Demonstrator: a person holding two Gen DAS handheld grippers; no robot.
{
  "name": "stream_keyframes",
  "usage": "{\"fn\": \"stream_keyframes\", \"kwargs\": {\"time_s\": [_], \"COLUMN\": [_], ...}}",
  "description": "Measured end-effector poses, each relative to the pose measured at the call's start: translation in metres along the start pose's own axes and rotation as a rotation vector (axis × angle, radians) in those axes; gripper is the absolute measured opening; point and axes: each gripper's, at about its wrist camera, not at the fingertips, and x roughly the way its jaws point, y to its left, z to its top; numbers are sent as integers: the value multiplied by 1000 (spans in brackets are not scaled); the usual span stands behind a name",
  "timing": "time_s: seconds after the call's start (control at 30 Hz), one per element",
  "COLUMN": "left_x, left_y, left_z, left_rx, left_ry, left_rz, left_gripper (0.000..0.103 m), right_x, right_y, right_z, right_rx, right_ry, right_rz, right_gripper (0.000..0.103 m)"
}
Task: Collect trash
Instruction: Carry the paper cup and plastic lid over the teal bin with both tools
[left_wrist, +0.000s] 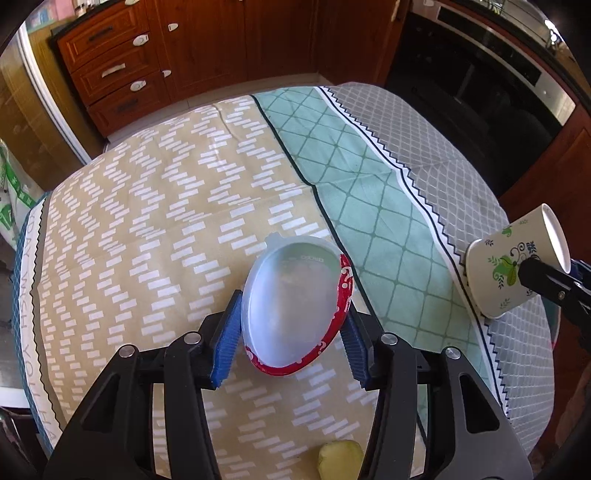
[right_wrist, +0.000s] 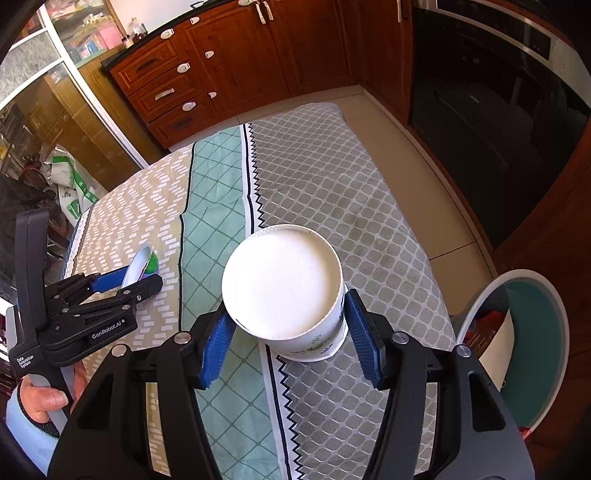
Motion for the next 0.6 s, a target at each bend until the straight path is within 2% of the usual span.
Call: {"fn": "stream_keyframes", "kwargs": {"time_s": [0.3,0.6], "left_x": [-70,-117], "left_y": [-36,-111], "left_z": [-37,-66], "left_rx": [35,126], "left_ry": [-36,-59], "left_rz": [-38,-90], "left_gripper": [52,52], "right_x": [-46,-114], "right_y": [-21,-87], "right_z": [-23,-62], "right_rx": [38,134], "right_ry": [-50,-128], "right_rz": [11,-18], "right_gripper": [56,56]}}
